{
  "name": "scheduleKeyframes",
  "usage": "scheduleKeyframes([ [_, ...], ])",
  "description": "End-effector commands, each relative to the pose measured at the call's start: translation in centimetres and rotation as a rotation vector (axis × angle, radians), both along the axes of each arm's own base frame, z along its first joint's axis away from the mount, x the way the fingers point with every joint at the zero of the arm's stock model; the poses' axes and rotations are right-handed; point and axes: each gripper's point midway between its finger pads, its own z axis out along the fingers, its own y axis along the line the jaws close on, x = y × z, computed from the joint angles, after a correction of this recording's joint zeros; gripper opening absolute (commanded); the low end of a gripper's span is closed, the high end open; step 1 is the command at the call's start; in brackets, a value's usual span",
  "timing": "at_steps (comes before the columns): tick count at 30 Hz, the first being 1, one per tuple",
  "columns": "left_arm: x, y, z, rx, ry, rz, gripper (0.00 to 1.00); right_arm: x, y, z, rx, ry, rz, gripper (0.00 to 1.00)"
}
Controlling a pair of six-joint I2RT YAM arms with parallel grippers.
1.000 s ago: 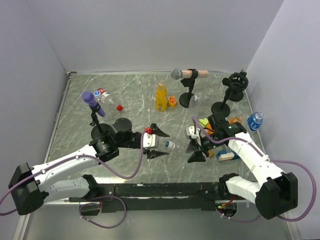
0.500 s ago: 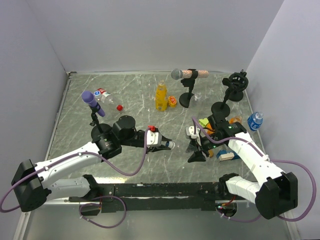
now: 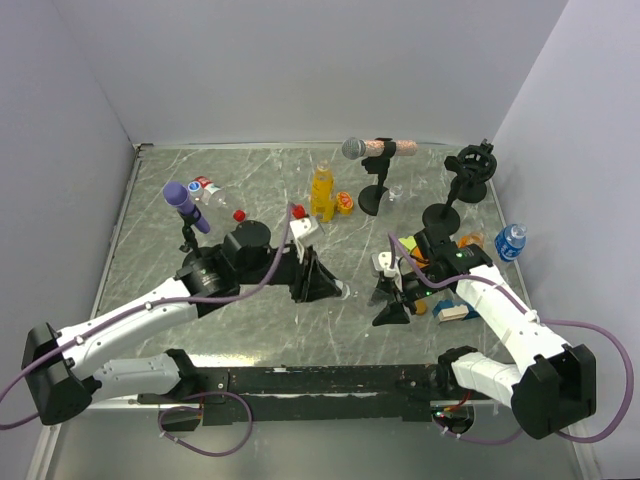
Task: Unscrew the bottle caps
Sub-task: Unscrew the bottle cap from the plastic bottle.
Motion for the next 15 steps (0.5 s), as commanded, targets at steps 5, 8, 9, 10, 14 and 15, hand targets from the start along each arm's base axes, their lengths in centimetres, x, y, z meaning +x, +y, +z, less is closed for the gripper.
scheduleKeyframes([
  [5,-0.1,0.4,4.8,-0.072,0.322,0.161,0.04,0.3,0.0,-0.1,-0.005,-0.044,0.015,0.31],
  [8,0.8,0.7,4.3,-0.048,0.323,0.216,0.05,0.3,-0.1,-0.1,-0.006,-0.045,0.013,0.31],
  [9,1.4,0.9,3.8,-0.030,0.318,0.250,0.05,0.3,0.0,-0.1,-0.005,-0.046,0.014,0.31],
  [10,2.1,1.2,3.2,-0.008,0.311,0.291,0.05,0.3,0.0,0.0,-0.004,-0.049,0.016,0.31],
  [14,6.3,3.4,-0.3,0.099,0.264,0.524,0.04,0.3,0.0,0.0,-0.003,-0.055,0.017,0.31],
  [15,7.6,3.9,-1.1,0.121,0.256,0.577,0.04,0.2,0.0,0.1,-0.002,-0.055,0.017,0.31],
])
